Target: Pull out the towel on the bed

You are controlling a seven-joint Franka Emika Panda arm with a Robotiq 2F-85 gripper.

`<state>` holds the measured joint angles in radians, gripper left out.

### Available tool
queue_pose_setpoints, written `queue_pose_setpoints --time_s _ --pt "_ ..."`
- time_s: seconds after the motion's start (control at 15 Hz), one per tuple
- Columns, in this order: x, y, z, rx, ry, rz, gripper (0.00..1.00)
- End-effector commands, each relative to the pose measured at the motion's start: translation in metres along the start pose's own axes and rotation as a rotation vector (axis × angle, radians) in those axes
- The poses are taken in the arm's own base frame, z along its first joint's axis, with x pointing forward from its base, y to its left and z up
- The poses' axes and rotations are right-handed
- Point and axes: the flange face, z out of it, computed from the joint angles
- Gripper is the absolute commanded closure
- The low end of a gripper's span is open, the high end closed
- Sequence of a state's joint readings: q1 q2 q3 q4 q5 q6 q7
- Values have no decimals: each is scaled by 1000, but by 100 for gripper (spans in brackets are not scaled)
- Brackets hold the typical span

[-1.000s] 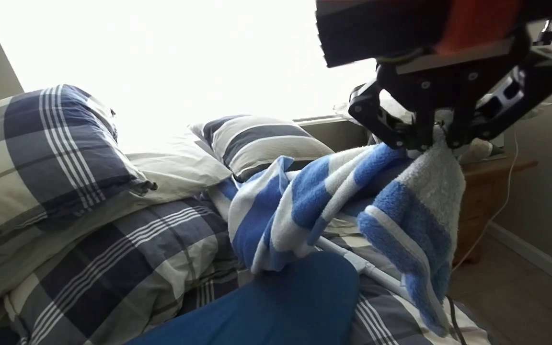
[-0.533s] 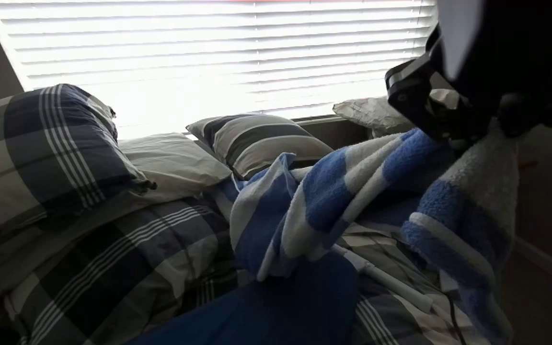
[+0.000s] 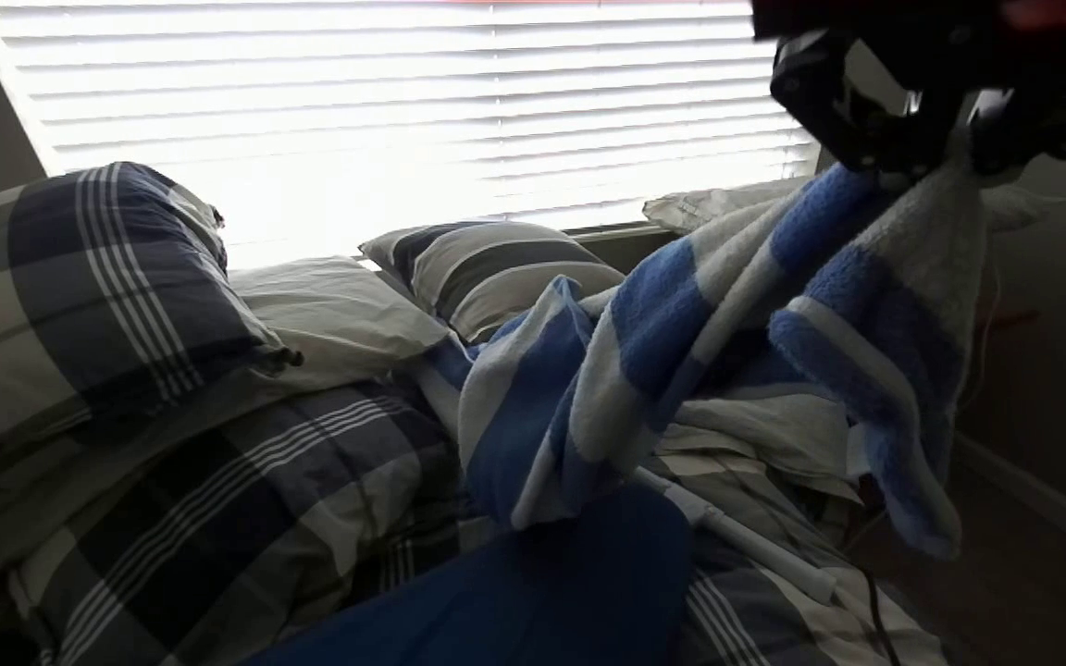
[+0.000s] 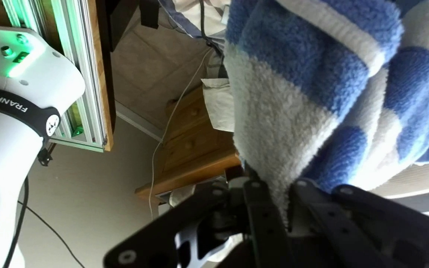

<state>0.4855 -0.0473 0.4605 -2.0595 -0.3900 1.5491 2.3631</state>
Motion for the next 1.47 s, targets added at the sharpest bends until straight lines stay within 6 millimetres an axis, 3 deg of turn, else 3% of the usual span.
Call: queue_pose_setpoints --time_s 0.0,0.27,0.53,1.0,1.4 --pt "28 33 -20 34 51 160 98" --pt "43 58 -44 66 108 245 98" --pt "26 80 -69 134 199 199 98" --pt "16 111 -86 209 319 227 98" --pt "1 137 -102 360 529 199 98"
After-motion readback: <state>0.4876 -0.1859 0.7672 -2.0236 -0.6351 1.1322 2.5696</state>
